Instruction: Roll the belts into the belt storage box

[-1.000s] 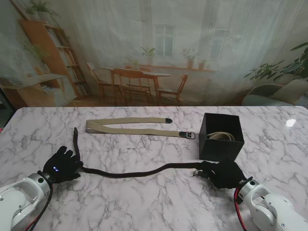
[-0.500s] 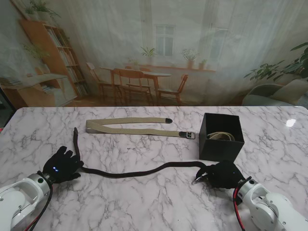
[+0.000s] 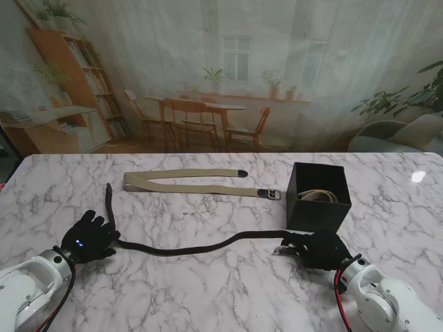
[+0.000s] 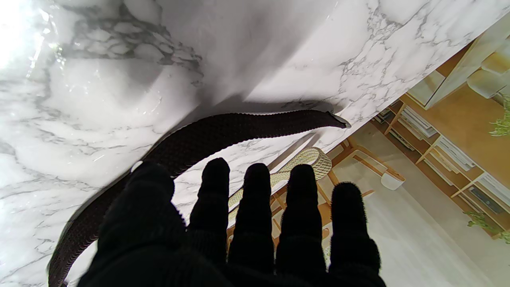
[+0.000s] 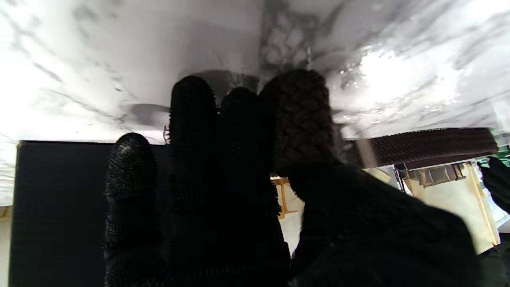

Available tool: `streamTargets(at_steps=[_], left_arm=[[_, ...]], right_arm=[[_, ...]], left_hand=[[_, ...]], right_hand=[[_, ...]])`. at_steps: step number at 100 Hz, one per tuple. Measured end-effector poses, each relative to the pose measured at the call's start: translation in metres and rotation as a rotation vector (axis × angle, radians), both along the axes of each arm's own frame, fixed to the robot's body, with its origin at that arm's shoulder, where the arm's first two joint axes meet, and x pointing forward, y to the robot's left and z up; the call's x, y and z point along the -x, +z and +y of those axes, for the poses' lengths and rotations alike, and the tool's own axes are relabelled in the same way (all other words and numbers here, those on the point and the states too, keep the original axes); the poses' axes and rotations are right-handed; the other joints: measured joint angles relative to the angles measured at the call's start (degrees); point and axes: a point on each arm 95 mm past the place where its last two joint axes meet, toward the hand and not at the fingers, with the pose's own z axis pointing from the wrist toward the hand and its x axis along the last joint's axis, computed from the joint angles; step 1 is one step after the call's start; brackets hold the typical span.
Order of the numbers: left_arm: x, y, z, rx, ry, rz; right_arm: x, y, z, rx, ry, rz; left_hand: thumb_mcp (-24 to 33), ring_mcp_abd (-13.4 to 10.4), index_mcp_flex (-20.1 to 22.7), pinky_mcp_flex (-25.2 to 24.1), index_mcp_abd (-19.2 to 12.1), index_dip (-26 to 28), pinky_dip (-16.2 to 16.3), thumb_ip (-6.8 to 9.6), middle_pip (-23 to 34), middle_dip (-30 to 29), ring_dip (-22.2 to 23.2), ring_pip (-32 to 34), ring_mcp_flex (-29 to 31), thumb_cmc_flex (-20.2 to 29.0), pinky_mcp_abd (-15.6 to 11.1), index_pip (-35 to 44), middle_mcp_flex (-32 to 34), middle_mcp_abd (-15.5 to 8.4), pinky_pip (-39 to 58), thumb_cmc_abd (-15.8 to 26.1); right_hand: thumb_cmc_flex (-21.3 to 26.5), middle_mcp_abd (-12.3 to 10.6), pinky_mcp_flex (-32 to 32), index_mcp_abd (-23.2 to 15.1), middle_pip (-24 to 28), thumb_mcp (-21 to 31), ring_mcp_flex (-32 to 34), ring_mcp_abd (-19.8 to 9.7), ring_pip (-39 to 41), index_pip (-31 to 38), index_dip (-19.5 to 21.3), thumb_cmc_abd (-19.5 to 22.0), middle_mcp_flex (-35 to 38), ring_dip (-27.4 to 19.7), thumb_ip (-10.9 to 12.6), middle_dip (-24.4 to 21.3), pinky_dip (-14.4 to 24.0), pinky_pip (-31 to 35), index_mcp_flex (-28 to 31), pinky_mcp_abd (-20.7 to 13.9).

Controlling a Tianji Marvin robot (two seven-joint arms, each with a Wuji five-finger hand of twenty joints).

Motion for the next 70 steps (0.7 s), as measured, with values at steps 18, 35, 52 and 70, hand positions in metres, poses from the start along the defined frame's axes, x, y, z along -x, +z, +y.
streamTargets(at_steps=[18,35,52,70], left_arm=[[0.0001,0.0000,0.0000,0.004,0.000,-0.002],[0.0003,0.0001,0.0003,0.007,0.001,-0.005],[0.0004,0.0002,0.0008,0.010,0.002,-0.007],[0.0007,0.0000,0.0011,0.012,0.004,-0.007]], right_arm=[[-0.0002,-0.0003,0.0008,-0.013,-0.015,0.012],[0.0003,-0.0006,0.0011,-0.005,-0.019,0.005],[0.0000,0.0001,0.0012,0.008,-0.050,0.010],[0.0011,-0.0003,0.0028,0.021,-0.027,-0.005]], left_hand=[[0.0,0.0,0.0,0.0,0.1,-0.6,0.0,0.00,0.0,0.0,0.0,0.1,0.0,0.0,0.0,-0.4,0.0,0.0,0.0,0.0],[0.0,0.0,-1.0,0.0,0.5,-1.2,0.0,0.00,0.0,0.0,0.0,0.1,0.0,0.0,0.0,-1.0,0.0,0.0,0.0,0.0],[0.0,0.0,-1.7,0.1,0.8,-1.5,0.0,0.00,0.0,0.0,0.3,0.2,0.0,0.7,0.0,-1.7,0.0,0.0,0.7,0.7],[-0.1,0.0,-3.0,0.2,1.3,-2.2,0.0,0.00,0.0,0.0,0.4,0.5,0.2,0.7,0.0,-2.7,0.0,0.0,0.7,0.7]], right_hand=[[-0.7,-0.7,0.7,2.0,0.5,-0.1,0.5,-0.5,0.4,2.1,0.0,0.0,0.4,0.1,1.1,-1.0,0.0,0.6,-8.6,0.0],[-0.7,-1.2,0.7,5.5,-1.0,-0.4,0.4,-1.0,0.4,2.3,-1.1,0.7,0.3,0.1,1.7,-2.7,0.0,0.8,-15.0,0.0],[-0.7,-1.4,1.1,3.9,-2.3,-0.7,0.4,-1.3,0.4,-1.4,-5.3,1.4,-0.5,0.1,1.8,-4.2,0.0,1.3,-15.9,0.0],[2.4,-0.4,1.5,-8.6,-2.4,-2.5,0.3,-0.3,0.3,-5.4,-6.2,3.6,-2.9,0.0,1.8,-3.9,-0.6,1.3,-7.4,0.7]])
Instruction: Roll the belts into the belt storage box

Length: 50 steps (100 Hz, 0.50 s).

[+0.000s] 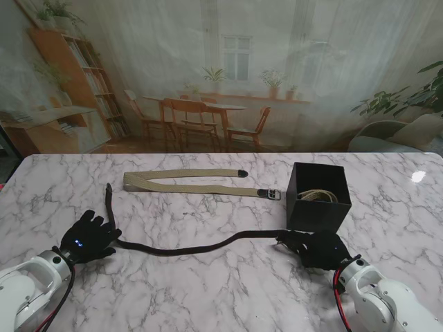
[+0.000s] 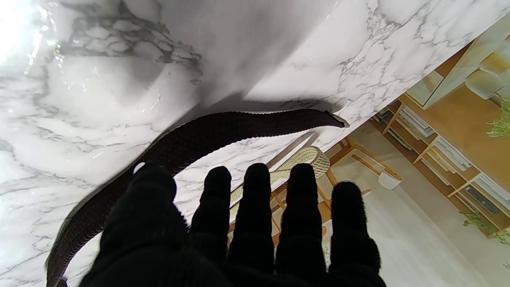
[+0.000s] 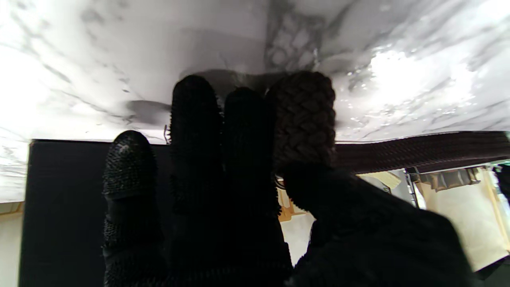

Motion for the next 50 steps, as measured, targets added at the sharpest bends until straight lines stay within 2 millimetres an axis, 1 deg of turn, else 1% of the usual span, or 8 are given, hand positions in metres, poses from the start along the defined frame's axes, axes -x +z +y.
streamTargets(at_steps=[8,16,24,29,36,40,45,50], left_arm=[[0.0001,-0.0001,0.0000,0.001,0.001,0.000],[0.0002,-0.0003,0.0001,0.004,0.001,0.000],[0.0002,-0.0004,0.0001,0.006,0.001,0.000],[0.0003,-0.0006,0.0001,0.006,0.001,0.000],[0.0003,-0.0007,0.0001,0.007,0.001,0.000],[0.0003,-0.0007,0.0001,0.007,0.001,0.000],[0.0003,-0.0008,0.0001,0.007,0.001,0.000],[0.0004,-0.0009,0.0000,0.008,0.001,0.000]], right_arm=[[0.0006,0.0004,0.0002,-0.015,0.023,0.012],[0.0001,0.0019,-0.0003,-0.049,0.028,0.046],[0.0003,0.0021,-0.0002,-0.054,0.029,0.048],[0.0006,0.0022,-0.0001,-0.049,0.031,0.042],[0.0009,0.0021,-0.0003,-0.046,0.033,0.041],[0.0010,0.0025,-0.0005,-0.046,0.037,0.040],[0.0011,0.0028,-0.0009,-0.046,0.044,0.042],[0.0014,0.0033,-0.0007,-0.044,0.055,0.046]], left_hand=[[0.0,0.0,-0.5,0.1,0.1,-0.5,0.0,0.00,0.0,0.0,0.0,0.1,0.8,0.0,0.0,-0.5,0.0,0.0,0.0,0.0],[0.0,0.0,-0.5,0.2,0.2,-0.9,0.0,0.00,0.6,0.0,0.0,0.1,0.8,0.0,0.0,-0.8,0.0,0.0,0.0,0.0],[0.0,0.0,-0.5,0.2,0.2,-1.1,0.0,0.00,0.6,0.0,0.0,0.1,0.8,0.0,0.0,-0.9,0.0,0.0,0.0,0.0],[0.0,0.0,-0.5,0.2,0.2,-1.2,0.0,0.00,0.6,0.0,0.0,0.1,0.8,0.0,0.0,-0.9,0.0,0.0,0.0,0.0],[0.0,0.0,-0.5,0.2,0.2,-1.3,0.0,0.00,0.6,0.0,0.0,0.1,0.8,0.0,0.0,-1.0,0.0,0.0,0.0,0.0],[0.0,0.0,-0.5,0.2,0.2,-1.4,0.0,0.00,0.6,0.0,0.0,0.1,0.8,0.0,0.0,-1.0,0.0,0.0,0.0,0.0],[0.0,0.0,-0.5,0.2,0.2,-1.6,0.0,0.00,0.6,0.0,0.0,0.1,0.8,0.0,0.0,-1.0,0.0,0.0,0.0,0.0],[0.0,0.0,-0.5,0.2,0.2,-1.7,0.0,0.00,0.6,0.0,0.0,0.1,0.8,0.0,0.0,-1.0,0.0,0.0,0.0,0.0]], right_hand=[[1.9,1.0,-0.6,-1.5,0.1,-1.2,-0.6,1.1,0.1,1.1,0.5,0.7,-1.0,0.1,0.0,0.6,-0.1,-0.7,8.5,0.9],[2.2,1.2,-1.5,-3.9,0.4,-1.8,-0.7,1.2,0.0,7.4,4.8,1.9,-1.5,0.1,0.0,1.3,-0.1,-1.8,16.0,1.5],[2.2,1.2,-2.1,-3.6,1.0,-1.7,-0.7,1.1,-0.1,10.5,7.4,1.9,-1.7,0.0,0.0,1.6,-0.1,-2.4,18.3,1.6],[1.2,0.8,-2.3,-0.1,1.0,-0.4,-0.7,0.8,-0.5,10.7,7.4,1.7,-1.6,0.0,0.0,1.2,-0.1,-2.9,21.2,1.6],[-1.6,-0.7,-2.4,9.5,-1.3,3.1,-0.5,-0.5,-1.4,14.3,0.6,-2.8,0.5,0.0,-4.2,-0.3,-0.1,-3.1,22.3,1.5],[-3.7,-2.4,-2.7,13.0,-3.2,3.7,-0.6,-2.1,-2.3,18.1,-1.3,-5.2,1.2,-0.2,-5.7,-0.9,-0.1,-3.1,22.3,1.4],[-11.1,-3.7,-2.7,17.7,-5.3,3.9,-0.6,-3.4,-2.9,18.8,-0.9,-7.3,1.2,-0.9,-6.0,-2.0,-0.1,-3.1,22.9,1.2],[-17.9,-4.3,-2.9,20.0,-6.8,4.7,-0.7,-4.2,-3.1,15.0,5.6,-7.5,1.3,-1.3,-2.7,-3.0,-0.1,-3.1,24.2,0.6]])
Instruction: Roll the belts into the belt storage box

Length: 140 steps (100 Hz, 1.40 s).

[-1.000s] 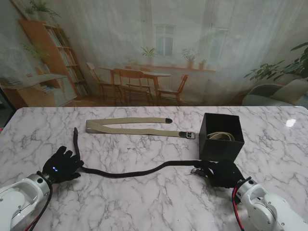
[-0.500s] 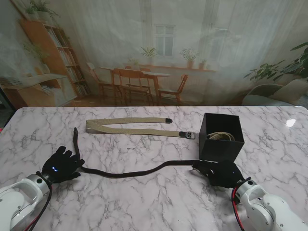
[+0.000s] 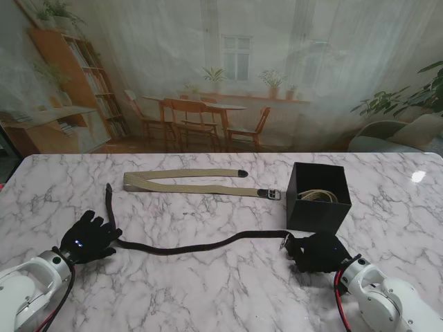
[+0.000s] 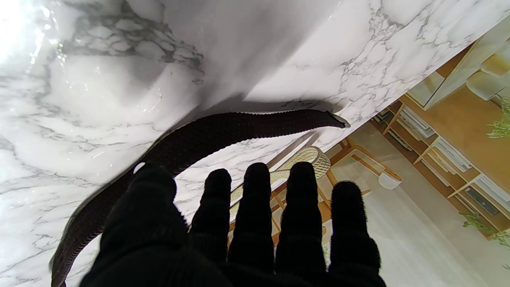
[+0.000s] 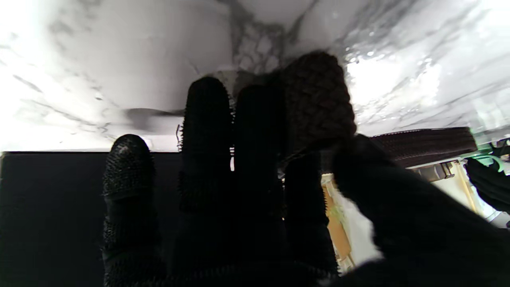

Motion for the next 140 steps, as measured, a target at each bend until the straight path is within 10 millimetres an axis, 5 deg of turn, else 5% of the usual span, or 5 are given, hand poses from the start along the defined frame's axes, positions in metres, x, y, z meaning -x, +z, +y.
streamTargets(at_steps=[26,54,74,115,140], left_arm=[[0.000,-0.001,-0.001,0.003,0.001,0.003],[0.001,-0.001,0.000,0.003,0.006,0.002],[0.002,-0.002,0.000,0.003,0.008,0.004],[0.001,-0.002,0.000,0.006,0.006,0.001],[0.002,-0.002,0.000,0.011,0.003,-0.004]], right_arm=[[0.000,0.014,0.003,0.093,0.088,0.122],[0.004,0.030,0.002,0.246,0.149,0.189],[0.002,0.026,0.005,0.308,0.158,0.025],[0.002,0.015,0.002,0.205,0.105,0.030],[0.002,0.017,0.004,0.220,0.102,0.042]], left_hand=[[0.0,0.0,0.0,0.0,0.0,-0.1,0.0,0.00,0.0,0.0,0.0,0.0,0.0,0.0,0.0,0.0,0.0,0.0,0.0,0.0],[-0.3,0.0,0.0,0.0,0.0,-0.2,0.0,0.00,0.0,0.0,0.0,0.0,0.0,1.2,0.0,0.0,0.0,0.0,0.0,0.7],[-0.3,0.0,0.0,0.0,0.0,-0.2,0.0,0.00,0.0,0.0,0.0,0.0,0.0,1.2,0.0,0.0,0.0,0.0,0.0,0.7],[-0.3,0.0,0.0,0.0,0.0,-0.2,0.0,0.00,0.0,0.0,0.0,0.0,0.0,1.2,0.0,0.0,0.0,0.0,0.0,0.7],[-0.2,0.0,0.0,0.0,0.0,-0.2,0.0,0.00,0.0,0.0,0.0,0.0,0.0,1.2,0.0,0.0,0.0,0.0,0.0,0.7]], right_hand=[[-8.4,-3.8,-5.6,7.1,-8.4,-3.0,-7.2,-5.0,-2.6,-8.5,7.8,-2.1,-6.3,-1.6,3.7,-4.4,0.0,-1.5,-5.8,-6.3],[-0.1,-11.5,-7.9,8.7,-12.7,20.1,-13.3,-14.4,-12.5,-11.3,11.3,-11.0,-13.6,-8.9,10.8,-7.8,0.0,-2.9,-15.8,-11.8],[12.1,-13.0,-2.3,5.6,-12.7,17.5,-9.4,-13.5,-12.6,-4.0,13.3,-14.3,-6.5,-11.0,0.6,-7.8,0.0,0.7,-10.4,-14.4],[7.2,-3.8,-4.1,-12.0,-4.3,-0.6,-5.8,-3.2,-6.7,9.7,5.9,-11.0,-4.2,-2.7,-3.5,1.3,0.9,0.8,-0.9,-6.7],[7.3,1.8,-5.9,-14.2,-4.8,-2.0,-14.0,-2.0,-5.3,7.6,4.5,-10.6,-26.8,0.1,-3.5,2.0,3.0,-1.1,-0.1,-1.9]])
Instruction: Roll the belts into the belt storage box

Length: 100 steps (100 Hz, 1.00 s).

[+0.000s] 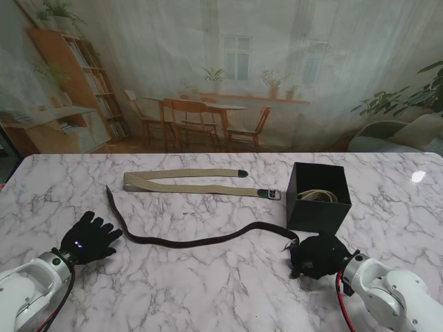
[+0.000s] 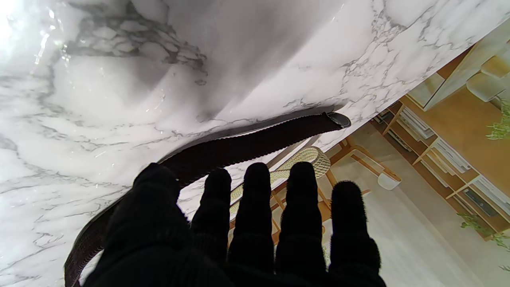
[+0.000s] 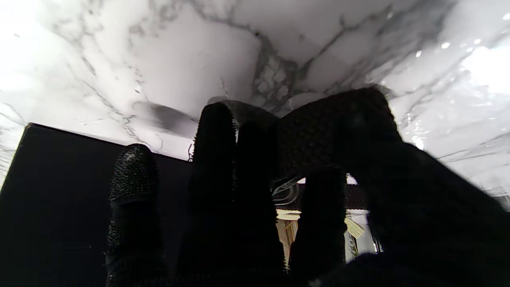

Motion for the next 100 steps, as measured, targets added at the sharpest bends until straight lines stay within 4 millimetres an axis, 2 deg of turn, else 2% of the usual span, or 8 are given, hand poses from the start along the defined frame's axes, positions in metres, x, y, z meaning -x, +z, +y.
streamTargets(at_steps=[17,22,30,46,57,65,79,100], left_arm=[[0.0003,-0.0001,0.0007,0.002,0.001,-0.001],[0.0003,-0.0002,0.0008,0.002,0.001,-0.001],[0.0003,-0.0004,0.0009,0.004,0.002,0.000],[0.0003,-0.0008,0.0009,0.005,0.001,0.001],[0.0003,-0.0010,0.0010,0.006,0.001,0.000],[0.0004,-0.0009,0.0013,0.007,0.000,-0.002],[0.0005,-0.0012,0.0015,0.013,0.000,-0.004],[0.0003,-0.0017,0.0014,0.018,-0.001,-0.003]], right_arm=[[0.0002,0.0003,0.0010,-0.011,-0.007,0.020],[0.0005,0.0002,0.0014,-0.010,-0.007,0.027],[0.0015,-0.0009,0.0014,-0.015,-0.013,0.036],[0.0023,-0.0030,0.0026,-0.039,-0.030,0.043],[0.0015,-0.0031,0.0034,-0.055,-0.036,0.042],[0.0010,-0.0028,0.0035,-0.058,-0.034,0.039],[0.0023,-0.0039,0.0033,-0.064,-0.034,0.034],[0.0057,-0.0045,0.0053,-0.169,-0.070,0.067]], left_hand=[[0.0,0.0,0.0,0.0,0.0,0.0,0.0,0.00,0.0,0.0,0.0,0.0,0.0,0.0,0.0,0.0,0.0,0.0,0.0,0.0],[0.0,0.0,0.0,0.0,0.0,0.0,0.0,0.00,0.0,0.0,0.0,0.0,0.0,0.0,0.0,0.0,0.0,0.0,0.0,0.0],[0.0,0.0,0.0,0.0,0.0,0.0,0.0,0.00,0.0,0.0,0.0,0.0,0.0,0.0,0.0,0.0,0.0,0.0,0.0,0.0],[0.0,0.0,0.0,0.0,0.0,0.0,0.0,0.00,0.0,0.0,0.0,0.0,0.0,0.0,0.0,0.0,0.0,0.0,0.0,0.0],[0.0,0.0,0.0,0.0,0.0,0.0,0.0,0.00,0.0,0.0,0.0,0.0,0.0,0.0,0.0,0.0,0.0,0.0,0.0,0.0],[0.0,0.0,0.0,0.0,0.0,0.0,0.0,0.00,0.0,0.0,0.0,0.0,0.0,0.0,0.0,0.0,0.0,0.0,0.0,0.0],[0.0,0.0,0.0,0.0,0.0,0.0,0.0,0.00,0.0,0.0,0.0,0.0,0.0,0.0,0.0,0.0,0.0,0.0,0.0,0.0],[0.0,0.0,0.0,0.0,0.0,0.0,0.0,0.00,0.0,0.0,0.0,0.0,0.0,0.0,0.0,0.0,0.0,0.0,0.0,0.0]], right_hand=[[-0.9,5.5,-1.8,-0.1,-1.9,0.1,-12.3,1.3,-0.8,-0.1,-3.8,-1.2,-19.1,-0.2,0.0,-5.0,1.3,-2.4,2.9,1.4],[-1.5,6.4,-2.3,-0.1,-3.5,0.1,-16.0,2.7,-7.0,-0.1,-4.6,-1.2,-23.4,-4.1,0.0,-6.2,1.3,-3.5,3.4,1.5],[-1.6,7.4,-2.6,-0.1,-5.9,0.1,-18.1,3.8,-9.1,0.6,-4.9,-1.2,-27.9,-7.2,0.0,-7.6,1.3,-4.3,3.4,1.7],[-1.7,7.5,-1.9,3.1,-6.2,2.0,-19.1,4.5,-10.5,3.1,-5.0,-1.2,-29.4,-10.8,0.0,-8.2,-0.9,-5.8,3.5,2.0],[-1.7,7.0,3.1,5.6,-4.4,3.3,-17.0,4.6,-11.4,6.4,-5.0,-1.8,-30.2,-11.1,0.1,-7.6,-1.7,-2.2,3.4,-1.3],[-1.7,6.8,3.2,5.6,-3.7,3.4,-16.2,4.5,-11.4,7.1,-5.0,-1.8,-30.9,-11.1,0.1,-7.6,-1.9,-1.2,3.2,-1.5],[-1.7,6.8,-4.6,5.6,-3.4,3.4,-19.0,4.3,-10.8,7.5,-5.8,-1.8,-31.6,-10.7,0.1,-7.6,-3.7,-5.7,3.2,1.4],[-2.3,6.8,-13.4,5.6,-4.7,3.4,-25.2,5.7,-14.9,8.1,-5.8,-1.8,-31.5,-14.1,0.1,-8.0,-8.8,-13.1,3.3,1.6]])
